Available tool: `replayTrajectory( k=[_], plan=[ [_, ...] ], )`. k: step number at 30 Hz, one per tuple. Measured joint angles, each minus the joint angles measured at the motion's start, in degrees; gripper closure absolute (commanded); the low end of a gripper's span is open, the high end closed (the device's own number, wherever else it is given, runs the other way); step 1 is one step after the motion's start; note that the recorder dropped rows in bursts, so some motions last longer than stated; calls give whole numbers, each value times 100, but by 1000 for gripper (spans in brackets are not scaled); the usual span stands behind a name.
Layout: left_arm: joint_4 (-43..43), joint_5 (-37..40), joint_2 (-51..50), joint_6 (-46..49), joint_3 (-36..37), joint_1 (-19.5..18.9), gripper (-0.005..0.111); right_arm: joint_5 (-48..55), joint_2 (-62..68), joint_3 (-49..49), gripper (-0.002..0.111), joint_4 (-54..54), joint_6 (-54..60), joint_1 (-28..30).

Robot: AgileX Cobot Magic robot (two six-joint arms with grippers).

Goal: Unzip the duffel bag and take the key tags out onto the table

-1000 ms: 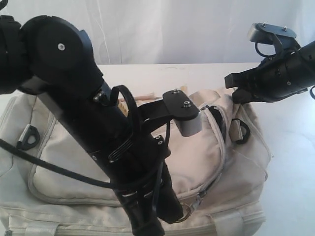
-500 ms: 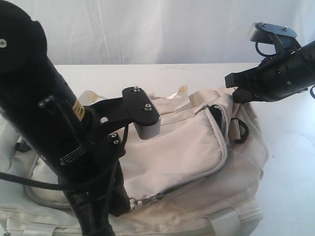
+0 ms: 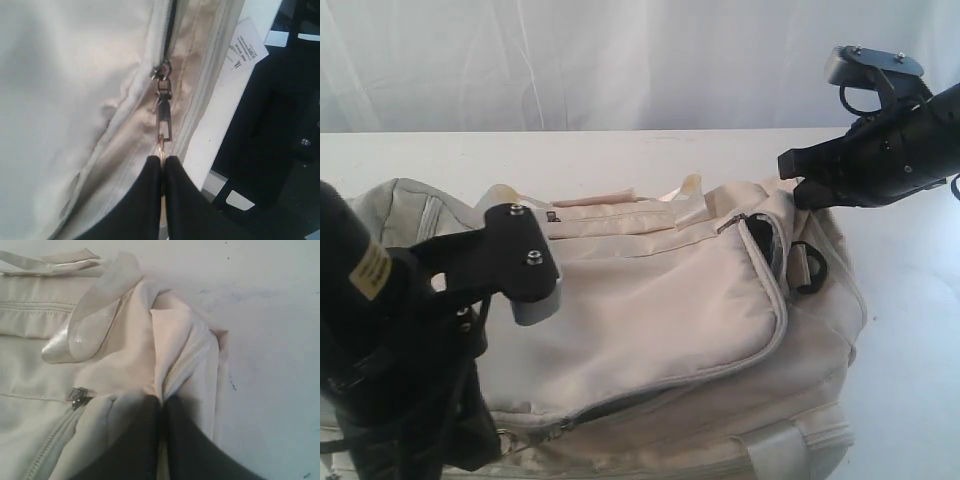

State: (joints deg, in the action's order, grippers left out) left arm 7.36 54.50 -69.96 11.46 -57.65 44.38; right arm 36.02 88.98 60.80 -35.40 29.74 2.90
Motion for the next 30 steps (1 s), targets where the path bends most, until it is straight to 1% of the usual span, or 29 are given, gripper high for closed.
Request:
replayTrajectory(
  k=[14, 23, 30],
  plan=[
    [-1350, 506, 1111, -1087, 624, 0, 107, 0, 0, 0, 108, 161, -120, 0],
    [-2032, 812, 1865, -1659, 867, 14, 107, 0, 0, 0, 108, 194, -120, 0],
    [-2349, 982, 2307, -1973, 1092, 14, 107, 0, 0, 0, 108, 194, -130, 0]
  ],
)
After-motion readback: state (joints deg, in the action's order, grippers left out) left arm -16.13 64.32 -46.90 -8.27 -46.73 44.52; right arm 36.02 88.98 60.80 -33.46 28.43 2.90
